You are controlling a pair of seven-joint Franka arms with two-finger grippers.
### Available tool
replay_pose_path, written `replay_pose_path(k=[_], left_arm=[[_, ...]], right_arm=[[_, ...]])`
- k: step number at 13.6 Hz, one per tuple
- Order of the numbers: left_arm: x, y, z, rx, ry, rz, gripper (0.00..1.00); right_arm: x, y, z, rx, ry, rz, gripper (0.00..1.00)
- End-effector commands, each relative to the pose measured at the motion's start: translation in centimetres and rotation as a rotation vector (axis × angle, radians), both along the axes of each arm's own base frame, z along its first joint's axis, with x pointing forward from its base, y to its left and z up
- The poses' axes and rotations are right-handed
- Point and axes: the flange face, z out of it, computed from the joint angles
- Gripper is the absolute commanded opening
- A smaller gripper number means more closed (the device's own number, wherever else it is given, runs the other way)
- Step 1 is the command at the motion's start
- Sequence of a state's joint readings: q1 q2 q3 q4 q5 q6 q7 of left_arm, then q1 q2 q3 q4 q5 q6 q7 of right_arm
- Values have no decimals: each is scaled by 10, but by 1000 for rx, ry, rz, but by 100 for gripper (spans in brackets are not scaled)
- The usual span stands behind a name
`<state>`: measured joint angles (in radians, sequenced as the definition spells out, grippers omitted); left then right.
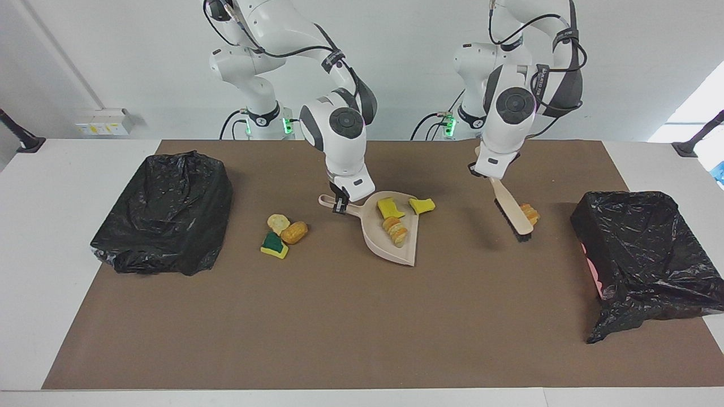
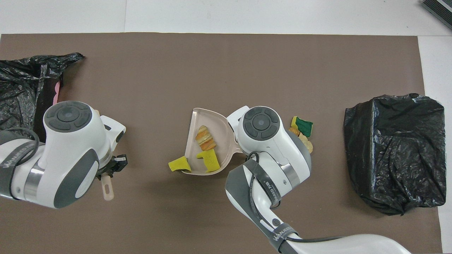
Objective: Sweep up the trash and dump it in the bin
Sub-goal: 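Sweep the remaining crust with the left gripper into the dustpan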
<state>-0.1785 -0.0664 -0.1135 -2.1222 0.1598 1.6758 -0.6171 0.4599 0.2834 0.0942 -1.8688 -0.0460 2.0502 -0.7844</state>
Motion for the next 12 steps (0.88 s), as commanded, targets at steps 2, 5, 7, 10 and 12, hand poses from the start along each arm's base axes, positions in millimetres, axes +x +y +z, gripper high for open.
replay_pose_path(k=[2, 5, 7, 10, 12], left_arm=[[-38, 62, -21, 150, 52, 70, 0], [-61, 99, -43, 176, 31, 98, 0], [-59, 88, -61, 152, 5, 54, 0], [-61, 52, -65, 75, 3, -49, 0], [-65, 19, -65, 0, -2, -99, 0]], right_arm=[[2, -5, -6, -15, -22, 63, 0], [2, -5, -7, -22, -26, 66, 0], [2, -5, -7, -24, -26, 59, 0], [2, -5, -7, -23, -27, 57, 0], [2, -5, -7, -23, -27, 57, 0]])
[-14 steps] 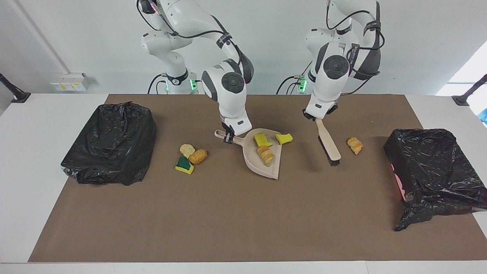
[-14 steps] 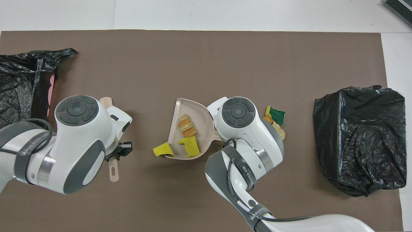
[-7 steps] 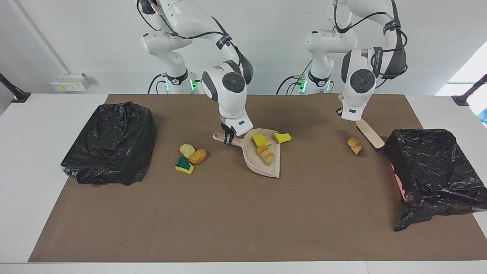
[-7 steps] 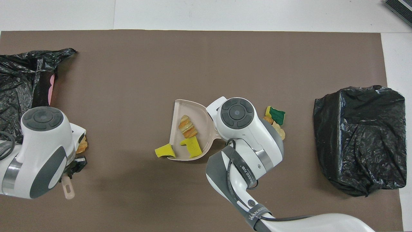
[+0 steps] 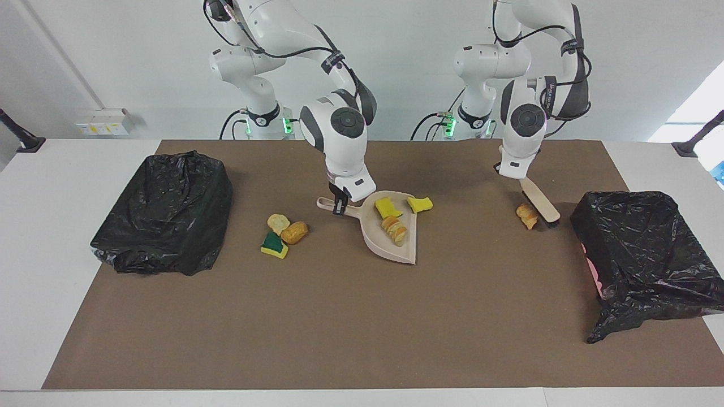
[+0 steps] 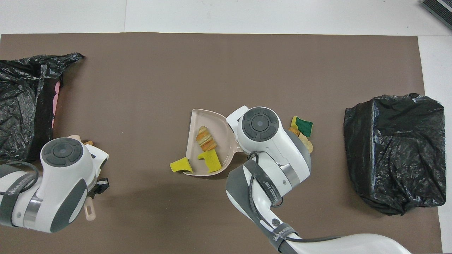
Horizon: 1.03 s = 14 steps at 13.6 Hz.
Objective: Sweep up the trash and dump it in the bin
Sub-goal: 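Sweep the remaining crust with the left gripper into the dustpan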
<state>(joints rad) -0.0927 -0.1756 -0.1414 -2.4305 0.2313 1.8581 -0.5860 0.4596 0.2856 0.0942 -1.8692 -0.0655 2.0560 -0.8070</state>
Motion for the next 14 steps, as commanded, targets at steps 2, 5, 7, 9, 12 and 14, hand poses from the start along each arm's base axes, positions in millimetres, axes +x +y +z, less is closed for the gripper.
replay_pose_path(k=[2, 5, 7, 9, 12, 14], left_arm=[[-14, -58, 4, -123, -29, -97, 0], [-28, -117, 7, -233, -66, -165, 0], [-30, -163, 6, -295, -60, -190, 0], [-24, -207, 14, -367, -68, -203, 0], [-45, -261, 25, -460, -127, -278, 0], [-53, -284, 36, -478, -133, -310, 0]], right_arm=[[1, -4, -6, -13, -18, 23, 0], [1, -4, -6, -13, -18, 17, 0], [1, -4, -6, -13, -18, 17, 0], [1, -4, -5, -11, -21, 8, 0], [1, -2, -5, -7, -28, 4, 0], [1, -2, -5, -7, -28, 3, 0]])
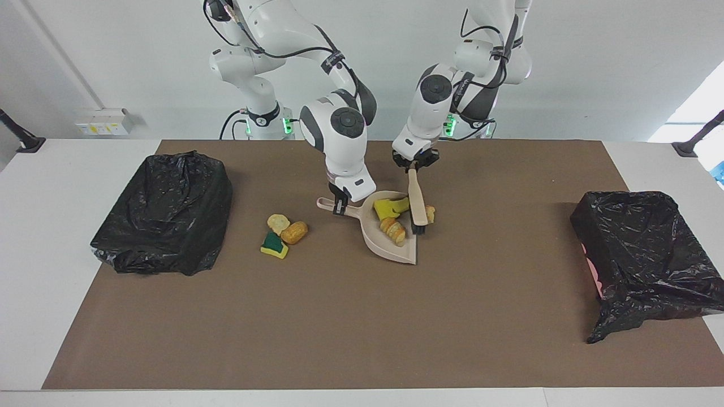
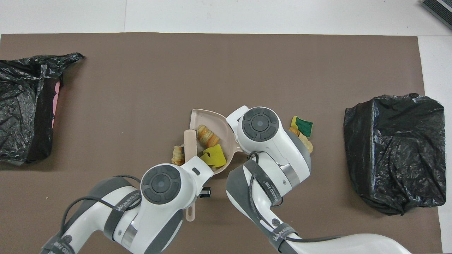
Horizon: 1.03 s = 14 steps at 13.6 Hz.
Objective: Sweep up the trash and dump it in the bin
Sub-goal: 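Sweep the remaining crust with the left gripper into the dustpan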
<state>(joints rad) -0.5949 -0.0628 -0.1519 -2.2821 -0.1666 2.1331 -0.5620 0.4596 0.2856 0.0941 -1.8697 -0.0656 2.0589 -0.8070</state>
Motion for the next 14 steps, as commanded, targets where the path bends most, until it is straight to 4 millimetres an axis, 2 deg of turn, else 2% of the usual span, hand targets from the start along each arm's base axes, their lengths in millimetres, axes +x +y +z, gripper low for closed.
replay_pose_path(k=[1, 3, 5, 6, 10, 12, 14], left_arm=[[-3, -24, 17, -27, -5, -5, 0], [10, -18, 32, -20, 5, 16, 0], [41, 4, 54, -24, -1, 78, 0], [50, 13, 59, -22, 1, 90, 0], [81, 63, 55, 50, -19, 97, 0], [99, 101, 58, 47, -8, 88, 0], [98, 116, 51, 49, 6, 69, 0]], right_arm=[[1, -2, -5, -8, -26, 1, 0], [0, -2, -5, -9, -25, 1, 0], [0, -2, -5, -9, -25, 1, 0], [0, -2, -5, -9, -25, 1, 0], [0, -2, -5, -9, -25, 1, 0], [0, -2, -5, -10, -23, -1, 0], [-1, -3, -4, -18, -18, -35, 0]])
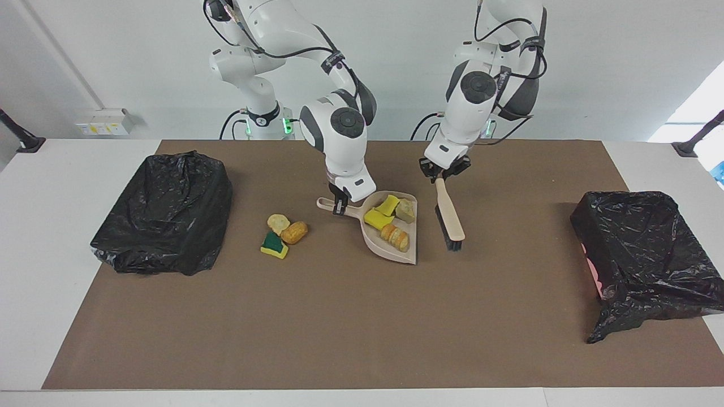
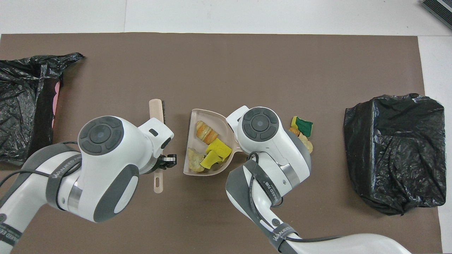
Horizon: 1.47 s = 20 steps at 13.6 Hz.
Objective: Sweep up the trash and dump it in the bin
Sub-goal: 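Carry the loaded dustpan with the right gripper over the black bag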
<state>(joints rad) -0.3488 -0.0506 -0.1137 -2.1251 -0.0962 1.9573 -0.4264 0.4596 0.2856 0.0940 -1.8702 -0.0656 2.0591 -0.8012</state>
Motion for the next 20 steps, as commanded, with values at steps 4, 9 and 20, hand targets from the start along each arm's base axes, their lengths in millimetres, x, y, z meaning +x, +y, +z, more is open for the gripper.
replay_pose_path(k=[4, 9, 20], left_arm=[[-30, 16, -12, 36, 27, -20, 0], [-98, -30, -31, 70, 16, -30, 0], [-192, -120, -75, 48, -17, -1, 0]], right_arm=[[1, -20, 37, -17, -21, -97, 0], [-2, -80, 114, -20, -41, -187, 0], [-9, -342, 209, -25, 0, -348, 0]])
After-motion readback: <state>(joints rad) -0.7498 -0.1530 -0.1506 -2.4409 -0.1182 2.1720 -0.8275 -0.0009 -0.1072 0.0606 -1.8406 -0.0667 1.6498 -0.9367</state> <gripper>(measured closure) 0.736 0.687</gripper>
